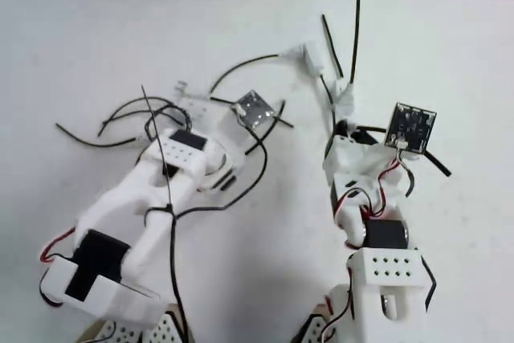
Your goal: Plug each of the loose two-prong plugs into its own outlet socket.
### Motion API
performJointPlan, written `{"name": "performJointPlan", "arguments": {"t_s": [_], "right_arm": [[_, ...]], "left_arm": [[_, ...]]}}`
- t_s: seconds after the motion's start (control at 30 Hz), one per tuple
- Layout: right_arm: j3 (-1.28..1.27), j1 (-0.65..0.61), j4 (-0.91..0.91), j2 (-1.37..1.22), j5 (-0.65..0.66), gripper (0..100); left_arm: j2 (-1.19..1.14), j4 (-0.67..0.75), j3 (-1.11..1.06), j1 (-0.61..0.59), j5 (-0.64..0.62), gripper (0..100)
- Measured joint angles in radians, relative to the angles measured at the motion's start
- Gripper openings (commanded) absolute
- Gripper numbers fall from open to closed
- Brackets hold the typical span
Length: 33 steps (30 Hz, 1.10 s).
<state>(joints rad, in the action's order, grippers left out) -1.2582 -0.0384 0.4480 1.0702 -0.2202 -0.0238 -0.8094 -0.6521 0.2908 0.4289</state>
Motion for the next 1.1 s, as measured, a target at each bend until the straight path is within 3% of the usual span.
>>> {"name": "performJointPlan", "arguments": {"t_s": [0.27, 0.4, 0.63, 0.77, 1.1], "right_arm": [[0.0, 0.0, 0.0, 0.0, 0.0, 1.7], [0.0, 0.0, 0.0, 0.0, 0.0, 1.7], [0.0, 0.0, 0.0, 0.0, 0.0, 1.7], [0.0, 0.0, 0.0, 0.0, 0.0, 1.7], [0.0, 0.0, 0.003, 0.0, 0.037, 1.7]], "left_arm": [[-0.005, -0.183, 0.063, 0.123, -0.002, 14], [-0.006, -0.209, 0.071, 0.157, -0.035, 15], [-0.008, -0.219, 0.071, 0.157, -0.126, 33], [-0.008, -0.255, 0.112, 0.137, -0.199, 34], [-0.008, -0.445, 0.299, 0.028, -0.213, 34]]}}
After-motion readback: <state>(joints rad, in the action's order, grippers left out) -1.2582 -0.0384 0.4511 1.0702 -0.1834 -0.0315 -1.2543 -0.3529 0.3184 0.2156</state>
